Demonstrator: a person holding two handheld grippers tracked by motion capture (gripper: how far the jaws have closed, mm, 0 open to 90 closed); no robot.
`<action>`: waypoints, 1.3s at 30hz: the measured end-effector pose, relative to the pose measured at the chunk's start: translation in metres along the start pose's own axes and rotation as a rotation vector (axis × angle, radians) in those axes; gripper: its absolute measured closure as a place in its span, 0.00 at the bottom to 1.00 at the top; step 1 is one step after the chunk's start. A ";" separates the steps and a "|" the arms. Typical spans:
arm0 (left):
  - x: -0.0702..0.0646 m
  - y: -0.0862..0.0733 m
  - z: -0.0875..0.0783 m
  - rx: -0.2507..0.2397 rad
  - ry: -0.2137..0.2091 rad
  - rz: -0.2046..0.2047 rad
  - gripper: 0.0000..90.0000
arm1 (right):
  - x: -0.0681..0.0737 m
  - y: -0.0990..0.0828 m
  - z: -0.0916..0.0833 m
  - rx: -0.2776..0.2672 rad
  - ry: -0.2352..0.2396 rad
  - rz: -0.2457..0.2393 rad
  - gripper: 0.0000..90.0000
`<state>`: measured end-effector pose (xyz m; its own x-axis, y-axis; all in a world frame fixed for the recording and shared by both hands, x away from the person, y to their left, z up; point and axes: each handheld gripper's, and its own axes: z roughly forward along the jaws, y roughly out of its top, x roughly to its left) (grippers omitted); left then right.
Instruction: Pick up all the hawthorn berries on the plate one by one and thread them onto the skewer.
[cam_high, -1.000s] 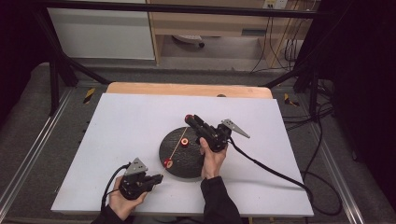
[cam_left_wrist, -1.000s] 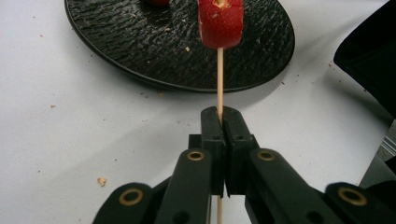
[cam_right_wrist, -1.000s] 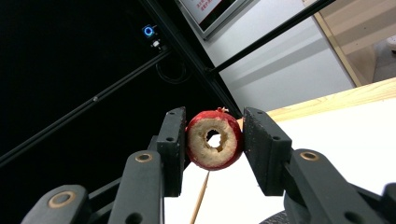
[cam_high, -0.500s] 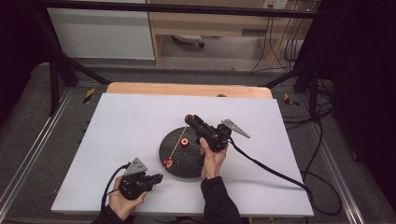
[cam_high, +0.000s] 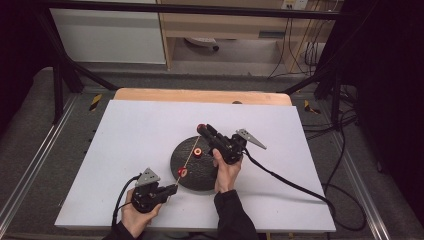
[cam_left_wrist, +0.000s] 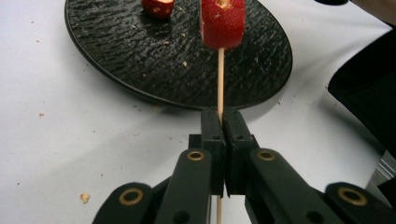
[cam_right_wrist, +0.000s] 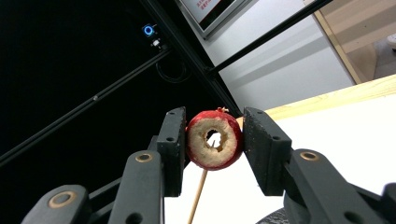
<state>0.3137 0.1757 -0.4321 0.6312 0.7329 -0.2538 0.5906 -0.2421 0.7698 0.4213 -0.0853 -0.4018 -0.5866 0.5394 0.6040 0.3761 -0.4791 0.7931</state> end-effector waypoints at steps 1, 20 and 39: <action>-0.001 0.000 0.000 -0.006 0.003 -0.003 0.98 | 0.000 0.000 0.000 -0.003 0.001 0.000 0.68; -0.006 0.011 0.010 -0.012 0.009 0.006 0.98 | 0.003 -0.001 -0.003 0.032 0.016 0.006 0.68; -0.005 0.018 0.012 -0.016 0.019 0.031 0.99 | 0.006 0.001 -0.007 0.075 0.034 0.005 0.69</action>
<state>0.3277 0.1600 -0.4244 0.6394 0.7373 -0.2180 0.5623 -0.2550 0.7866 0.4133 -0.0875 -0.3979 -0.6083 0.5124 0.6062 0.4314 -0.4276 0.7944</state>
